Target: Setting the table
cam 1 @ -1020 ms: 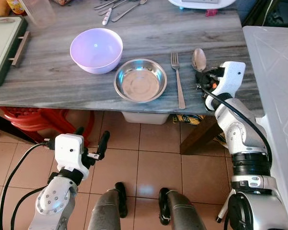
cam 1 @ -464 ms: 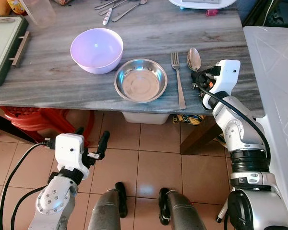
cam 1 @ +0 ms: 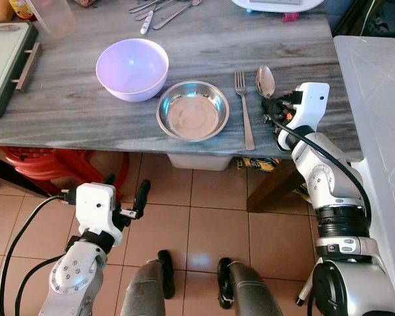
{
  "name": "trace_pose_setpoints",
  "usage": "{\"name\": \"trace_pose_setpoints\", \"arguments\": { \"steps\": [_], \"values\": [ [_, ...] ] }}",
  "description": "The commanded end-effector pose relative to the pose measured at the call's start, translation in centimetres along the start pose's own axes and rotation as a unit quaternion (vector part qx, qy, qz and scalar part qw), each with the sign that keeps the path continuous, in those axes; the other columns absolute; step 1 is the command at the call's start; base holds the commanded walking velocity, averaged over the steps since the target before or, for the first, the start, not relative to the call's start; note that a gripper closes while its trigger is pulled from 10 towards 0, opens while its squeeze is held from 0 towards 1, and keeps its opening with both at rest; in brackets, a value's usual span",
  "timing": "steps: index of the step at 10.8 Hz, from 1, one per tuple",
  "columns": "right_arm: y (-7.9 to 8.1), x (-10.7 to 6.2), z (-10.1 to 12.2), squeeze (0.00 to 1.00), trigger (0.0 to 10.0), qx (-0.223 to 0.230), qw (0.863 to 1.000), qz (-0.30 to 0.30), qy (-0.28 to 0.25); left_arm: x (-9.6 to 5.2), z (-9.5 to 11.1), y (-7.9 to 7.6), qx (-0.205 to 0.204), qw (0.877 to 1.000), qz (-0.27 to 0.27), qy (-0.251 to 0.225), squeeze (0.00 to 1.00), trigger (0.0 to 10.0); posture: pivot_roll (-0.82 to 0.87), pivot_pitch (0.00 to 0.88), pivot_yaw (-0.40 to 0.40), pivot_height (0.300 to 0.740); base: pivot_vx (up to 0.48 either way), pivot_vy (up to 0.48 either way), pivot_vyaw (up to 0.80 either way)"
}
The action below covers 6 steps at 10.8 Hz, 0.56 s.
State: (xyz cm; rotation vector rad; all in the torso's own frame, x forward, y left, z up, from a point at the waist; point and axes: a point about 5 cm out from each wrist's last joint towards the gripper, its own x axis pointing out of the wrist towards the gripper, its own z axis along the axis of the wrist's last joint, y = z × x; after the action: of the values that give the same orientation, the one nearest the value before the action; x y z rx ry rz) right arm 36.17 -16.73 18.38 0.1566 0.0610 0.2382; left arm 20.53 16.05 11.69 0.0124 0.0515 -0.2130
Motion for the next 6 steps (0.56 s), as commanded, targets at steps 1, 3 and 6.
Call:
{"name": "trace_pose_setpoints", "arguments": {
  "steps": [1, 3, 6],
  "values": [
    [-0.34, -0.58, -3.75, 1.0, 10.0, 0.01, 0.997, -0.008, 0.076, -0.25, -0.69, -0.09, -0.001, 1.0, 0.002, 0.019, 0.0, 10.0, 0.05, 0.332, 0.044, 0.74, 0.0, 0.0, 0.0],
    [-0.59, -0.63, -3.74, 1.0, 10.0, 0.004, 0.997, -0.014, 0.075, -0.23, -0.71, -0.14, -0.001, 1.0, 0.002, 0.02, 0.0, 10.0, 0.04, 0.333, 0.042, 0.74, 0.0, 0.0, 0.0],
    [-0.92, -0.77, -3.67, 1.0, 10.0, -0.012, 0.997, -0.019, 0.071, -0.18, -0.74, -0.1, -0.001, 1.0, 0.004, 0.02, 0.0, 10.0, 0.04, 0.332, 0.041, 0.74, 0.0, 0.0, 0.0]
  ]
}}
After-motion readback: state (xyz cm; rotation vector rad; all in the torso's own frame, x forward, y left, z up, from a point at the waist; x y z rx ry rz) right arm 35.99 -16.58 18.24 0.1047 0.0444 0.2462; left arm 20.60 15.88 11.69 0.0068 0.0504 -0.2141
